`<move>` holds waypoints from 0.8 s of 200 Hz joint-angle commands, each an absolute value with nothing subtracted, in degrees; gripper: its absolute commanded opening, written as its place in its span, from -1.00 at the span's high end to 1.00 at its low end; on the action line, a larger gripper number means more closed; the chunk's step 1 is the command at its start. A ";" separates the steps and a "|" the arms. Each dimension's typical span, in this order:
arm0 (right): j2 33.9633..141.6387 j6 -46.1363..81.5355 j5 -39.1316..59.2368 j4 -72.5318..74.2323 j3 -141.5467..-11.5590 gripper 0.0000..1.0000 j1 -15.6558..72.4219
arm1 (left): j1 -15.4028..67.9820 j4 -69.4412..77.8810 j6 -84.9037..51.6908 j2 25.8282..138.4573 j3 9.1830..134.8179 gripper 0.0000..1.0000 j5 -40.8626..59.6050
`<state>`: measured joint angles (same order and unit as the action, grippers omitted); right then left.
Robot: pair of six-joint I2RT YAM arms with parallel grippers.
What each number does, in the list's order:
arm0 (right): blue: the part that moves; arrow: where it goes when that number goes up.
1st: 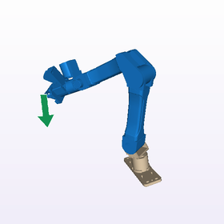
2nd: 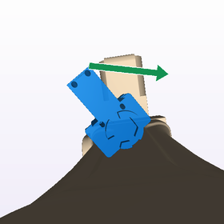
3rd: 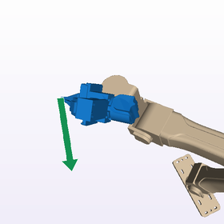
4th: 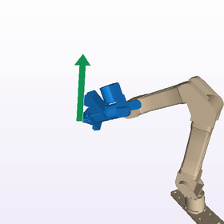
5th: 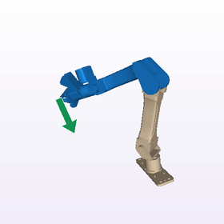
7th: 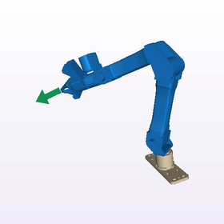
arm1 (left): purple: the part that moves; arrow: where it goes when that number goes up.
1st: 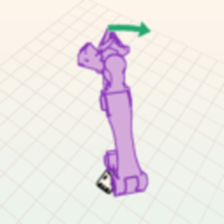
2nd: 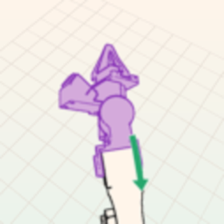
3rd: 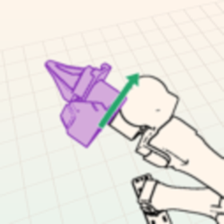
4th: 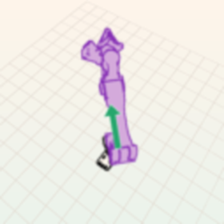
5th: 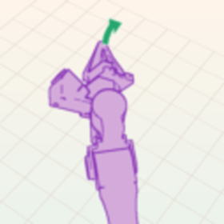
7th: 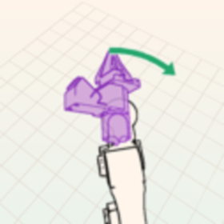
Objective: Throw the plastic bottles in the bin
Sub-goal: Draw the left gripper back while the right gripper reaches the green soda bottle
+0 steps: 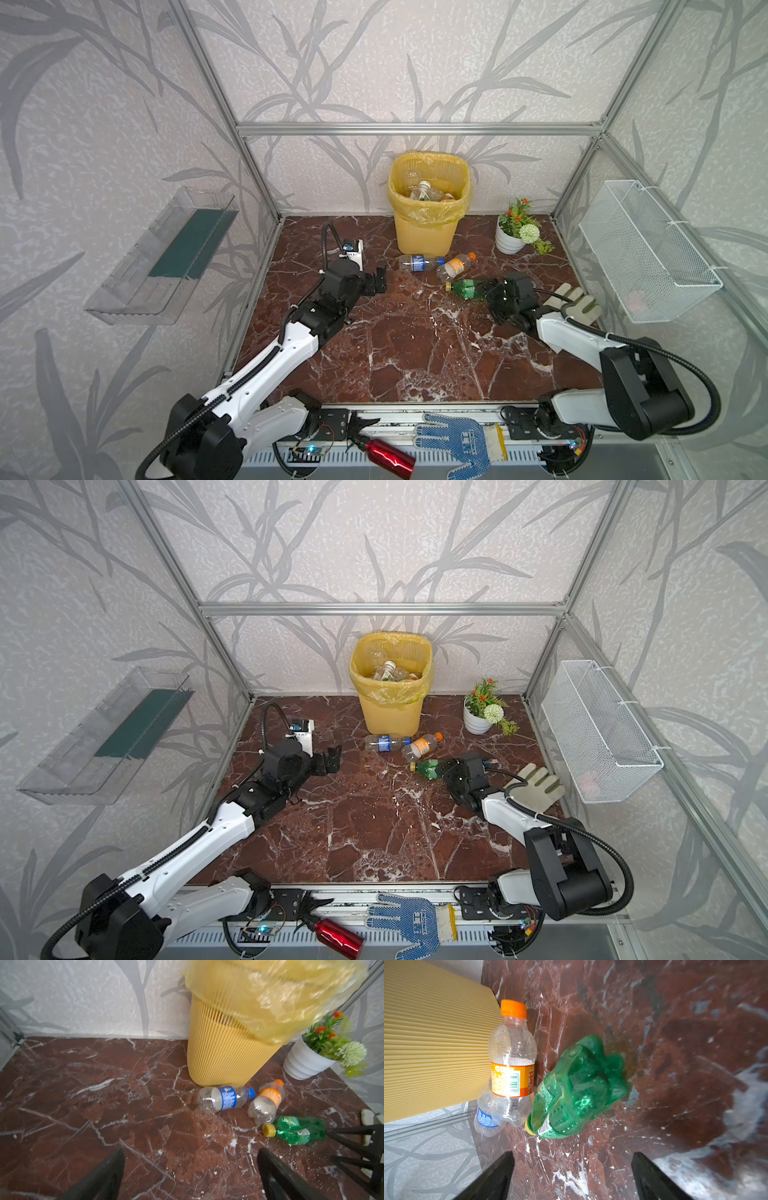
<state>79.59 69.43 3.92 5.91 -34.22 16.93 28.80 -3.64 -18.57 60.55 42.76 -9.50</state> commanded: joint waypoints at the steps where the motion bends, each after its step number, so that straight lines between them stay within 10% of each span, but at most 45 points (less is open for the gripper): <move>1: 82.25 67.94 -1.14 -0.08 -38.78 -0.65 18.19 | 28.45 -5.89 -21.68 57.60 40.39 -0.99 -12.40; 160: 95.79 49.75 8.04 -4.95 -45.87 0.21 9.03 | 26.60 -8.26 -20.86 53.75 39.03 -0.98 -13.91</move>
